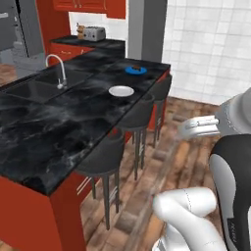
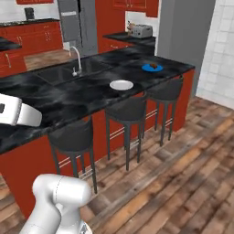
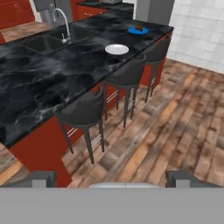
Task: Transport the chicken drumstick and squash to the fridge. Place the chicken drumstick on the rack containing meat and place the squash on the rack containing the vegetable, ensuring meats and vegetables are on different racks.
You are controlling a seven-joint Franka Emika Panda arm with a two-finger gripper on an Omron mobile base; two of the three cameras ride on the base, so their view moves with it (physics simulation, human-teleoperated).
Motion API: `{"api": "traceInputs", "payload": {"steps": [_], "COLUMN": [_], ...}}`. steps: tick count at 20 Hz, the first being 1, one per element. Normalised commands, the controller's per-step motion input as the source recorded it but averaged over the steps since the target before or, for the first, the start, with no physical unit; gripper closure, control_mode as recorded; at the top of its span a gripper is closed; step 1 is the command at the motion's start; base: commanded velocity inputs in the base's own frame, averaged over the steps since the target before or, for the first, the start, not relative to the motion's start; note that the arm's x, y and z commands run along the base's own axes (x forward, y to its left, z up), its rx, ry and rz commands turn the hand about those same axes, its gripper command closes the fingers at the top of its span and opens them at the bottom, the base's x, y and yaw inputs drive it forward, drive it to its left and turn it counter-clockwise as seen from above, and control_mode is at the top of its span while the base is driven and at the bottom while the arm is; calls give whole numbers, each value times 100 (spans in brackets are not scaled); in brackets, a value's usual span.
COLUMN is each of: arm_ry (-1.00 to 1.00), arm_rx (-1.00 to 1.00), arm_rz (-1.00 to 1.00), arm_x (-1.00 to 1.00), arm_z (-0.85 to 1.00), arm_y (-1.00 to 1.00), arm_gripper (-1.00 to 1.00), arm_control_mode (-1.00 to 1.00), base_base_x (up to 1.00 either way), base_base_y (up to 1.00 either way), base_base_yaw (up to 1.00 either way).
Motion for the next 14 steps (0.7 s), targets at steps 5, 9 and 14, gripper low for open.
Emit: {"api": "traceInputs", "payload": {"steps": [5, 9, 14], "arm_ry": [0, 0, 0], "arm_rx": [0, 0, 0], "arm_rz": [0, 0, 0], "arm_x": [0, 0, 0], "arm_z": [0, 0, 0], "arm_y": [0, 0, 0], "arm_gripper": [-100, -100, -100], "arm_control_mode": [100, 100, 100], "base_base_x": [63, 57, 50], "base_base_y": [-87, -94, -98], "base_base_yaw": [59, 56, 52]}}
